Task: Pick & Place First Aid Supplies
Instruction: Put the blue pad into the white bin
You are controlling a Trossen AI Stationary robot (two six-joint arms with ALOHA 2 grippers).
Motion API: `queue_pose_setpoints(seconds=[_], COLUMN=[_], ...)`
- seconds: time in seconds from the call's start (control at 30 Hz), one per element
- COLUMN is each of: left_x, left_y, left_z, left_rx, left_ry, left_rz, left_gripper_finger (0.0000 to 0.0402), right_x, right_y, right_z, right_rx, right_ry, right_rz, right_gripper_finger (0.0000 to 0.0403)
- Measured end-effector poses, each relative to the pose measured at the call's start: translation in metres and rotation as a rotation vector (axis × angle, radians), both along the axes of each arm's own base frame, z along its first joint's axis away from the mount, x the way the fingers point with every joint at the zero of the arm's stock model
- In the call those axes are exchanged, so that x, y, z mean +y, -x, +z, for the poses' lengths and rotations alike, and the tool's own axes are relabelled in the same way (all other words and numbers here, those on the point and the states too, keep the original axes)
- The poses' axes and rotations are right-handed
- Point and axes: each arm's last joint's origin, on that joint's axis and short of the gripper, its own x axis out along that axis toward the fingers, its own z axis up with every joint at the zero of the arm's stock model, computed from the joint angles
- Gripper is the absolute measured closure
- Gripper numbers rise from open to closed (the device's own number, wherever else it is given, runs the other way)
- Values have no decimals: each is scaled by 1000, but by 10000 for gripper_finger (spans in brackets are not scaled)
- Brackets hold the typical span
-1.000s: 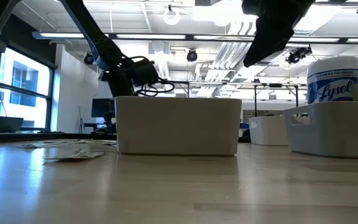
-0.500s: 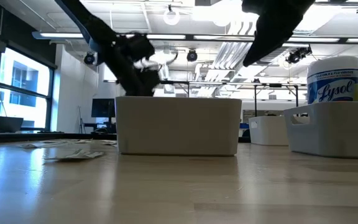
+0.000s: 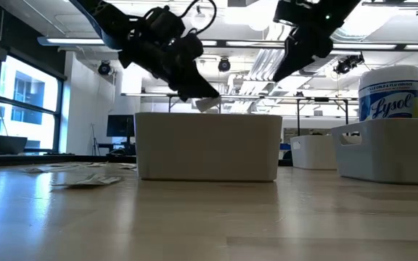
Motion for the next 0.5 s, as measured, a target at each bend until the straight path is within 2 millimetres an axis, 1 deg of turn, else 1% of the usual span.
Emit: queue_pose_setpoints(seconds=[0.1,0.23,0.33,0.4,0.5], left_x=[5,10,14,16,20], left_y=[1,0,1,1,0], left_z=[3,2,3,5,3], left_rx=[-37,-70,-103,-130,-143], left_ry=[-18,-46,-52,-68,-51], left_rz=[-17,-89,-133,-130,-135], left_gripper_finger=[401,401,401,401,401], right_x=[-11,-27,-38,-41,-41], right_y=[-4,-3,-2,-2,-3], right_z=[-4,-28,-42,-44,-39], right_rx=[-41,-126,-258,-376,-511], right_ry=[28,42,57,52,42], right_rz=[71,141,178,240,364], right_gripper_finger=[293,287,281,275,258])
